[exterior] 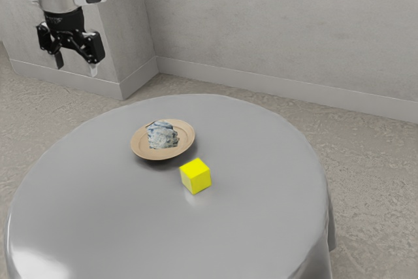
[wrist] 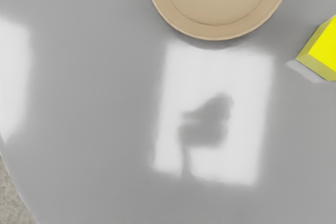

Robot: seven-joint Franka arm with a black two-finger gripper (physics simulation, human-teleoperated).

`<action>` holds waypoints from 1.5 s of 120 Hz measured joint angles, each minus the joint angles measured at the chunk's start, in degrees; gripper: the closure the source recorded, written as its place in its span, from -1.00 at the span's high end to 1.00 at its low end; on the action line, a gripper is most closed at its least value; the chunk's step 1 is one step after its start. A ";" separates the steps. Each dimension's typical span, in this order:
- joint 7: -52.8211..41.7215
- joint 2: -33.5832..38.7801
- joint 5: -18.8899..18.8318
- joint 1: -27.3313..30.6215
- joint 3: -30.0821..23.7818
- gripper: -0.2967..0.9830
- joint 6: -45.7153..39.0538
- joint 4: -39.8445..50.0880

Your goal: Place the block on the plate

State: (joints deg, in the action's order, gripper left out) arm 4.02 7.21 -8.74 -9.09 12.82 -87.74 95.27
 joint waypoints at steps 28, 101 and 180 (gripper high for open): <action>1.24 -1.60 -0.01 0.06 -0.87 0.54 0.03 -0.02; 2.92 -14.17 5.95 -2.77 -8.82 0.54 -16.96 14.78; -12.86 -31.31 8.84 1.47 -12.60 0.54 -30.70 5.63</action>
State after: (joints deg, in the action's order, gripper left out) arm -8.84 -24.09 0.10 -7.61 0.22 -118.44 100.89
